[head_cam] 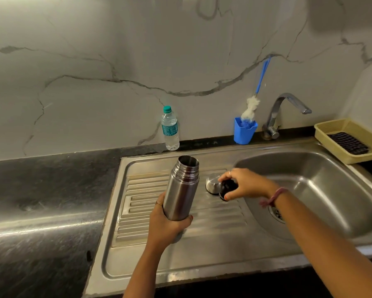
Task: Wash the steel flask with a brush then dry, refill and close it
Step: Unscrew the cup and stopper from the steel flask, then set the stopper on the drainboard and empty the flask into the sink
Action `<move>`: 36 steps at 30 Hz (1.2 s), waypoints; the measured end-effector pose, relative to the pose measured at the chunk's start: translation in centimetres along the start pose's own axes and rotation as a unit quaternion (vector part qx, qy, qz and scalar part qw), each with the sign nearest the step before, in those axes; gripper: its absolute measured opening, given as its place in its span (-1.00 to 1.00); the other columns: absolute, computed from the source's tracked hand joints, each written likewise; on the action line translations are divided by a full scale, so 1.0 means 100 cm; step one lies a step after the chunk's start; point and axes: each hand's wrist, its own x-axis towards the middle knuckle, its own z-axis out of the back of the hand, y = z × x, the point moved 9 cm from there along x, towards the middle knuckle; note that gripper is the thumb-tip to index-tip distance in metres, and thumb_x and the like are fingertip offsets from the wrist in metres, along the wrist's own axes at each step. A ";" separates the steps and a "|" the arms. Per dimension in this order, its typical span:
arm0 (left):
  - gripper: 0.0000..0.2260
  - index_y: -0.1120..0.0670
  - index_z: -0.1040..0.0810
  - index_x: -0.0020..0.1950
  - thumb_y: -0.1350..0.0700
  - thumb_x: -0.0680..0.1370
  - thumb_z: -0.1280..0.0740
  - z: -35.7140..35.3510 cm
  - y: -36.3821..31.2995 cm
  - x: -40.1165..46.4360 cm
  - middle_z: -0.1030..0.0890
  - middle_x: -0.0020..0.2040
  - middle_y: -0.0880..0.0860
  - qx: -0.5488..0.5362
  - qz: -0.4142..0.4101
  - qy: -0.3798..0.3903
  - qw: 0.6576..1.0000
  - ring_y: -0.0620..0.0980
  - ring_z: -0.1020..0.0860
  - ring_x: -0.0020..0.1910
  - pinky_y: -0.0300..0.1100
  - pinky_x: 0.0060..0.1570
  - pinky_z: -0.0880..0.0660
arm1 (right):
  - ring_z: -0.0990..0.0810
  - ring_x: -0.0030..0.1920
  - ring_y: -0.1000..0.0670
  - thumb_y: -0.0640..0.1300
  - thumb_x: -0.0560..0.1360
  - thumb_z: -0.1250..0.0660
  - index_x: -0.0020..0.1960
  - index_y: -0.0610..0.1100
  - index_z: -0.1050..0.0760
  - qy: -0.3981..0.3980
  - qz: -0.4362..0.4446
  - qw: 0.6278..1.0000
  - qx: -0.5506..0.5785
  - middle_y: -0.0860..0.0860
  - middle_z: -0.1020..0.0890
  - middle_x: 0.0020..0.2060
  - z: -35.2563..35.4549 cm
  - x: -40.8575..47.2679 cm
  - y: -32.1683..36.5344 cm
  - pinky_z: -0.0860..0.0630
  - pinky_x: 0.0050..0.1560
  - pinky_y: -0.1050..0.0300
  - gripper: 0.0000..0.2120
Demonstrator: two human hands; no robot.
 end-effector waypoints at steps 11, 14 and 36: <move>-0.28 -0.05 -0.46 0.26 0.07 0.13 -0.59 0.008 0.002 -0.004 -0.64 -0.02 0.00 0.000 0.022 -0.008 1.000 -0.16 -0.61 -0.19 -0.27 -0.24 -0.57 | -0.42 0.26 0.01 -0.02 0.35 -0.48 0.35 -0.08 -0.40 0.000 0.000 0.997 -0.073 -0.02 -0.46 0.27 -0.064 0.020 -0.016 -0.39 0.24 0.20 -0.39; -0.27 -0.01 -0.46 0.28 0.11 0.15 -0.62 0.010 0.000 -0.005 -0.63 -0.03 0.03 0.001 0.020 -0.008 1.000 -0.16 -0.61 -0.21 -0.31 -0.29 -0.55 | -0.41 0.28 0.01 -0.02 0.35 -0.48 0.36 -0.08 -0.39 0.000 0.002 0.997 -0.081 -0.01 -0.45 0.28 -0.070 0.022 -0.019 -0.39 0.26 0.19 -0.38; -0.43 0.03 -0.43 0.17 0.41 0.31 -0.56 -0.001 -0.033 -0.014 -0.57 -0.13 0.10 -0.030 0.036 0.028 0.999 -0.26 -0.55 -0.45 -0.38 -0.52 -0.47 | -0.48 0.22 0.12 -0.07 0.39 -0.50 0.49 0.01 -0.17 0.009 0.022 0.998 0.063 0.06 -0.37 0.39 -0.043 -0.016 0.005 -0.47 0.08 0.34 -0.21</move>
